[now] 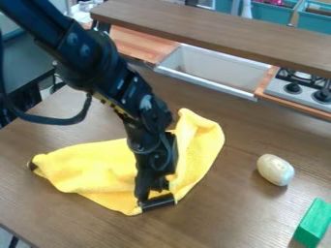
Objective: Fold the cloth from the top left to bottom right
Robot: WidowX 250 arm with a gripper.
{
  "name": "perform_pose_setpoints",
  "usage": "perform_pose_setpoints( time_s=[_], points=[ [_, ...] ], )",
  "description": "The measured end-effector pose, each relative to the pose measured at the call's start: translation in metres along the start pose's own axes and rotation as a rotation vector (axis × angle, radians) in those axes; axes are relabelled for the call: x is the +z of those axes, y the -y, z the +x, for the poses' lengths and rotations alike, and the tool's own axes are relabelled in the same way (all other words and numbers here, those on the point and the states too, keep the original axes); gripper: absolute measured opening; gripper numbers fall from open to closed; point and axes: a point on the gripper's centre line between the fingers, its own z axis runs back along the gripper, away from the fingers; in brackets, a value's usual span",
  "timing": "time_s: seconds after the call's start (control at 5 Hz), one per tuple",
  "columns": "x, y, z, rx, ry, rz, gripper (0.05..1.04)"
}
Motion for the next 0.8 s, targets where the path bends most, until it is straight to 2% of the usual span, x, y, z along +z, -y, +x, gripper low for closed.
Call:
perform_pose_setpoints(
  time_s=[0.2,0.4,0.6,0.8],
  points=[
    [-0.004,0.002,-0.001,0.006,-0.026,0.0,0.228],
    [-0.003,-0.005,-0.001,0.001,0.005,-0.043,0.494],
    [0.006,-0.013,-0.009,0.059,0.038,-0.12,0.799],
    [0.017,-0.024,-0.02,0.101,0.105,-0.174,1.001]
  ],
)
